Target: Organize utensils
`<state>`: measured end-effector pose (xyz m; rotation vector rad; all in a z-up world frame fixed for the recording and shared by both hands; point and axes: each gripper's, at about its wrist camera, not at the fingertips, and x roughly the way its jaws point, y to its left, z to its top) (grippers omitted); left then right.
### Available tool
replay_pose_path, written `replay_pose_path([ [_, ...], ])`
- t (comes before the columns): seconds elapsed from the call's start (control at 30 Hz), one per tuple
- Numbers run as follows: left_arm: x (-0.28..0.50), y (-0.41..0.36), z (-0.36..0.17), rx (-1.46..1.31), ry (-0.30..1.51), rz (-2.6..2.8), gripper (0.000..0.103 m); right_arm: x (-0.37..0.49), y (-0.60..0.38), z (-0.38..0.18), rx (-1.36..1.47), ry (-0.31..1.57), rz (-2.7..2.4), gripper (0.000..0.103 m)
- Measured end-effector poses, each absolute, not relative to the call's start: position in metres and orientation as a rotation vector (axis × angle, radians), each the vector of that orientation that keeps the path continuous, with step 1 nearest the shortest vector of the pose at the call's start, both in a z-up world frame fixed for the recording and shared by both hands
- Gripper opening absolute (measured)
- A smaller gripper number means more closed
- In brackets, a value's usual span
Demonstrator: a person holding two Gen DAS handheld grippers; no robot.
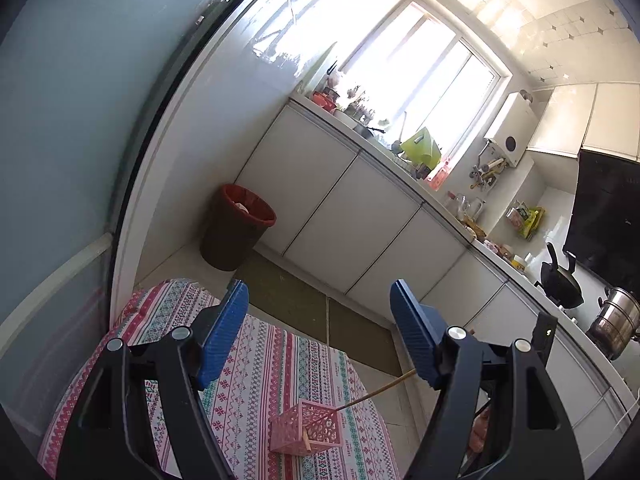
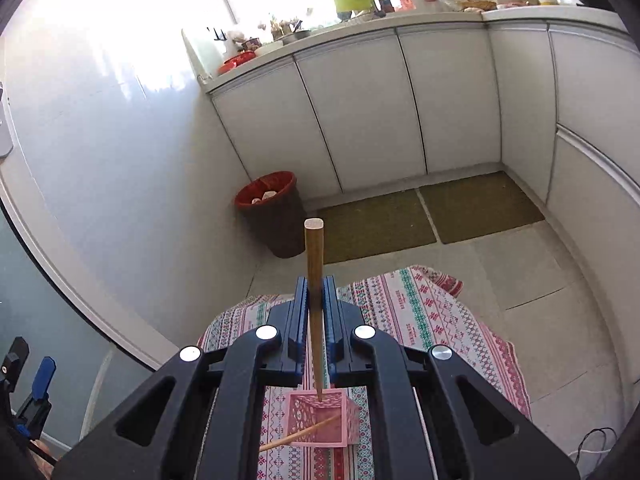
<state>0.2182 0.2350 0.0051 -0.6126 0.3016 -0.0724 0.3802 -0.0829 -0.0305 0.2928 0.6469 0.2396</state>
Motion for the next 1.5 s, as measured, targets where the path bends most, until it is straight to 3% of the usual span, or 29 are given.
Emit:
replay_pose_path([
  [0.07, 0.221, 0.235, 0.004, -0.614, 0.310, -0.072, 0.073, 0.384, -0.075, -0.046, 0.278, 0.692, 0.256, 0.016],
  [0.1, 0.222, 0.235, 0.003, -0.614, 0.318, -0.071, 0.074, 0.386, -0.073, -0.055, 0.284, 0.704, 0.253, 0.036],
  [0.13, 0.222, 0.235, 0.002, -0.615, 0.324, -0.072, 0.074, 0.386, -0.075, -0.061, 0.301, 0.704, 0.247, 0.044],
  [0.37, 0.227, 0.221, 0.001, -0.580, 0.385, -0.104, 0.077, 0.369, -0.093, -0.068, 0.311, 0.691, 0.182, 0.054],
  [0.43, 0.227, 0.213, 0.002, -0.549, 0.411, -0.123, 0.080, 0.359, -0.100, -0.067, 0.308, 0.679, 0.166, 0.068],
  [0.63, 0.222, 0.186, 0.005, -0.479, 0.479, -0.137, 0.095, 0.311, -0.132, -0.082, 0.333, 0.688, 0.152, 0.090],
  [0.9, 0.214, 0.130, -0.016, -0.271, 0.706, -0.321, 0.096, 0.241, -0.190, -0.157, 0.374, 0.865, 0.140, 0.094],
  [1.17, 0.217, -0.008, -0.139, 0.198, 1.092, -0.551, 0.096, 0.192, -0.276, -0.239, 0.624, 1.023, -0.076, 0.094],
  [1.37, 0.260, -0.032, -0.234, 0.261, 1.367, -0.461, 0.087, 0.191, -0.296, -0.251, 0.770, 0.999, -0.048, 0.094],
  [1.47, 0.278, -0.035, -0.255, 0.281, 1.420, -0.408, 0.079, 0.196, -0.297, -0.260, 0.767, 1.051, -0.029, 0.094],
  [1.5, 0.284, -0.034, -0.260, 0.279, 1.427, -0.389, 0.072, 0.198, -0.297, -0.263, 0.766, 1.070, -0.024, 0.094],
])
